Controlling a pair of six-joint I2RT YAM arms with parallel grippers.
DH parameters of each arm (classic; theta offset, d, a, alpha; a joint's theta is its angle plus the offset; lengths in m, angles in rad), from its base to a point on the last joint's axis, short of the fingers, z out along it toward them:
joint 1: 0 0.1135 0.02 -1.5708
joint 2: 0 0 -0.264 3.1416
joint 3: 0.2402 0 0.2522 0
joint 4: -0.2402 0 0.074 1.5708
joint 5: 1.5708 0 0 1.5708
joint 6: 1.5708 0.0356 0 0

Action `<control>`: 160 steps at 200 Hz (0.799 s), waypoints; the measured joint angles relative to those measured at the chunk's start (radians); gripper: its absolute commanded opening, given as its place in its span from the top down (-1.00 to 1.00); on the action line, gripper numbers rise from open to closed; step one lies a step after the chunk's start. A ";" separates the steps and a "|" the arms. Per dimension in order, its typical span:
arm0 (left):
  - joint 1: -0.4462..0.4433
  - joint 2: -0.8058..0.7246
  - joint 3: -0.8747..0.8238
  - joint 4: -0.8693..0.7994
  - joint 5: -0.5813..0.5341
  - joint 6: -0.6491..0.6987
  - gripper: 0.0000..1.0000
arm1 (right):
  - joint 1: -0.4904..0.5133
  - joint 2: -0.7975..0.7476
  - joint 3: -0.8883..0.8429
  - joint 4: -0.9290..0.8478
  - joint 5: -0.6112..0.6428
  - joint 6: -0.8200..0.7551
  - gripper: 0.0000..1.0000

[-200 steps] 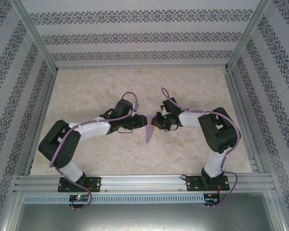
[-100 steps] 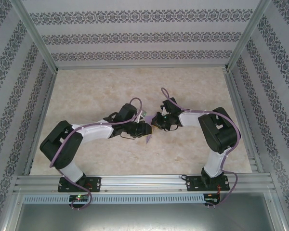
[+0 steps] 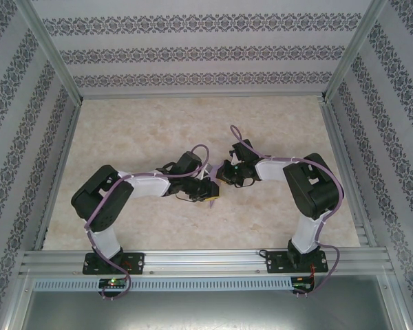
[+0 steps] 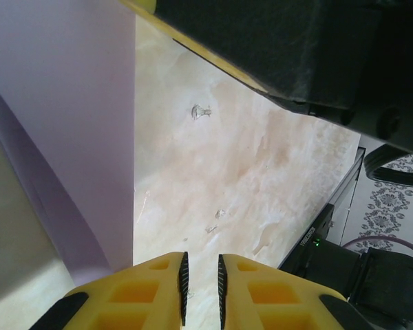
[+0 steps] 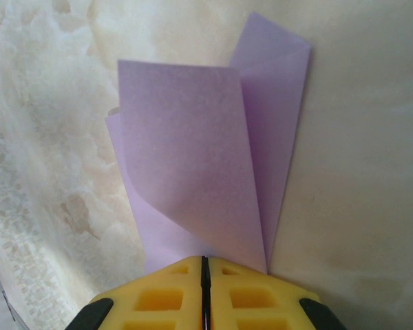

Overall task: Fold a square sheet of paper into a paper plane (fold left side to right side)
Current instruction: Fold the wing for the fifth time at the center of the table.

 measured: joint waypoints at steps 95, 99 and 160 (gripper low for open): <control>-0.008 0.052 -0.003 0.002 -0.016 0.000 0.57 | 0.000 0.000 0.000 0.000 0.000 0.000 0.82; -0.009 0.055 -0.003 0.002 -0.016 0.000 0.56 | 0.000 0.000 0.000 0.000 0.000 0.000 0.82; -0.024 0.074 -0.007 0.024 -0.027 -0.005 0.58 | 0.000 0.000 0.000 0.000 0.000 0.000 0.82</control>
